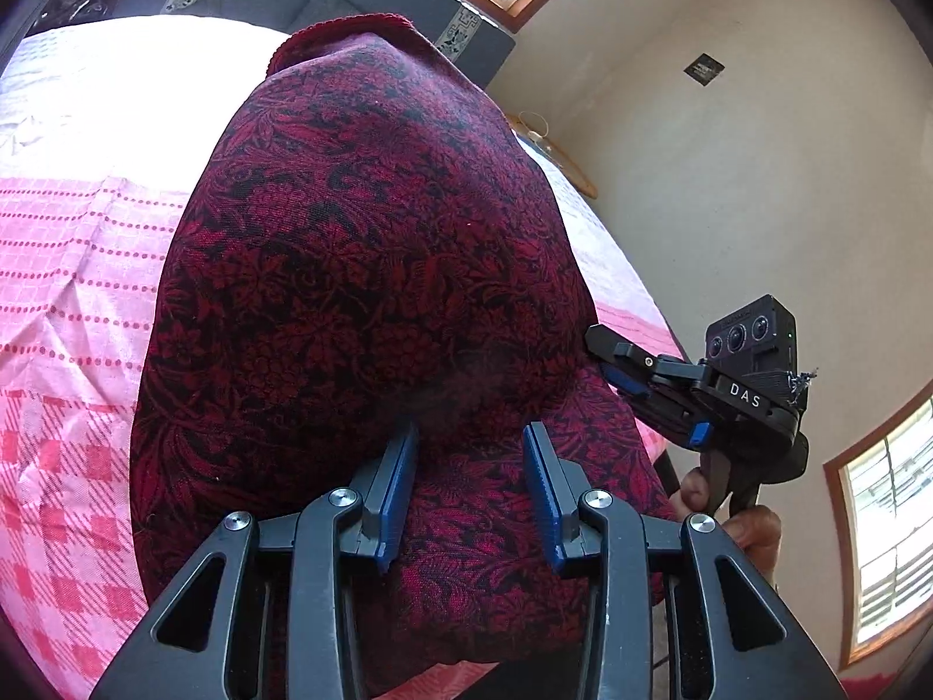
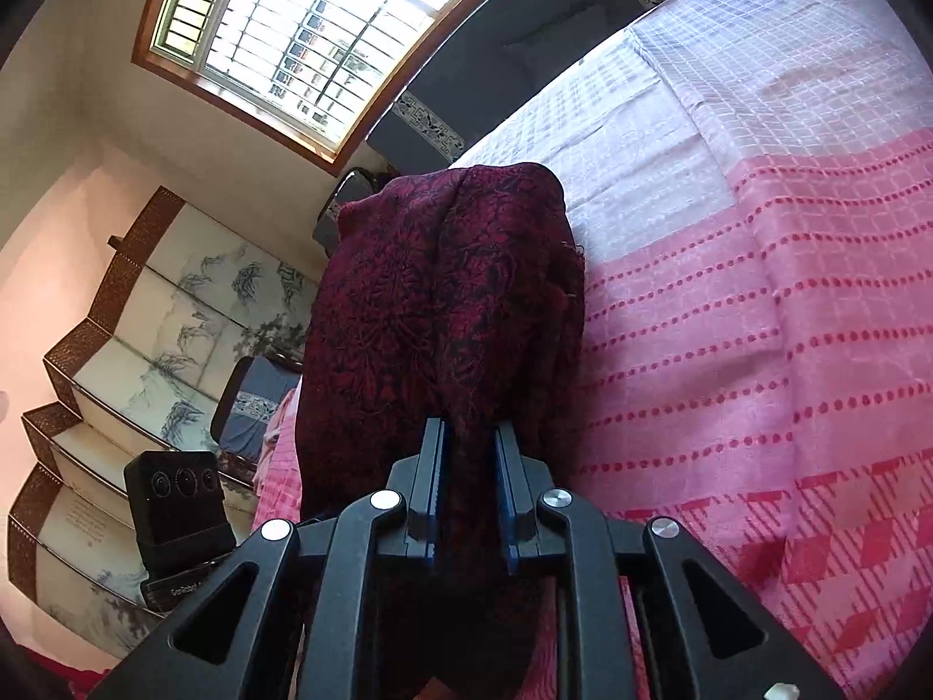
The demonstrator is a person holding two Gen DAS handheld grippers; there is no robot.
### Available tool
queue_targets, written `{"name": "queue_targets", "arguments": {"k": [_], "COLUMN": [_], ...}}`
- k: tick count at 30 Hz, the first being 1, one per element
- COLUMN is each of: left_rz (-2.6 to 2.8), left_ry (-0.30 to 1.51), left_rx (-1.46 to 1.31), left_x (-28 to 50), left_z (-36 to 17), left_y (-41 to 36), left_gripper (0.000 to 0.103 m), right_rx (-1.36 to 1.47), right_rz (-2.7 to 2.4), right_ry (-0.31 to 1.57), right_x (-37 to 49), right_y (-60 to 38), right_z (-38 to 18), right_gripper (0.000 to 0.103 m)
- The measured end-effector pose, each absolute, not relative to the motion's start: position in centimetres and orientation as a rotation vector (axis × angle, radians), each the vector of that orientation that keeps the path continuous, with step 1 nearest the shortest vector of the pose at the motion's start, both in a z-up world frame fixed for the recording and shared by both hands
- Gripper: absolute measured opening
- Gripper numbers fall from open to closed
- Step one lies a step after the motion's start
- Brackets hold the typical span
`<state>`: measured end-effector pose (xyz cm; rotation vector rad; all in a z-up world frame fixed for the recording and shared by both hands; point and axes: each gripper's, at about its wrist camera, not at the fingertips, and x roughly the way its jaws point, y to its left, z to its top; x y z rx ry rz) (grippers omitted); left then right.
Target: Fold small clothes
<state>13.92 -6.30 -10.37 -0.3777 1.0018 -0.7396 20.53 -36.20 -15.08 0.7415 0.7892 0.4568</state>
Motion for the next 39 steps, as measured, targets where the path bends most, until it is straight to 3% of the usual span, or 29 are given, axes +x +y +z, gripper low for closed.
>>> {"name": "queue_targets", "arguments": {"k": [4,7,10,14,20,24,33,37,39], "left_rz": [-0.739,-0.735,-0.730,-0.718,-0.688,-0.693,-0.714,-0.716,-0.715], "left_ry": [1.002,0.993,0.986,0.966,0.901,0.900,0.911,0.907,0.906], "left_rx": [-0.376,-0.374,-0.370,-0.371,-0.440,-0.465,-0.342,-0.355,-0.371], "left_x": [14.2,14.2,13.9,13.4,13.4,14.3,13.4,13.2,13.2], "left_z": [-10.3,-10.3,-10.2,-10.3,-9.9,-10.0,-11.0,-10.9,-11.0], "left_y": [-6.5,-6.6,-6.8,-6.7,-5.5,-5.7,-7.7,-7.9,-7.8], "left_gripper": [0.038,0.038,0.038,0.038,0.038,0.040,0.042,0.047,0.049], "right_rx": [0.722,0.733,0.704,0.599,0.512,0.557,0.711,0.674,0.685], "right_rz": [0.406,0.419,0.446,0.454,0.528,0.562,0.511,0.478,0.449], "right_ry": [0.773,0.794,0.831,0.883,0.762,0.662,0.671,0.717,0.708], "right_x": [20.9,22.2,23.7,25.5,27.4,28.8,26.8,27.3,26.3], "right_y": [-36.8,-37.0,-36.2,-34.2,-32.4,-32.6,-36.8,-36.5,-37.0], "right_z": [-14.3,-14.4,-14.6,-14.3,-10.7,-9.5,-15.6,-15.1,-14.3], "right_gripper": [0.046,0.050,0.049,0.024,0.018,0.017,0.017,0.030,0.032]}}
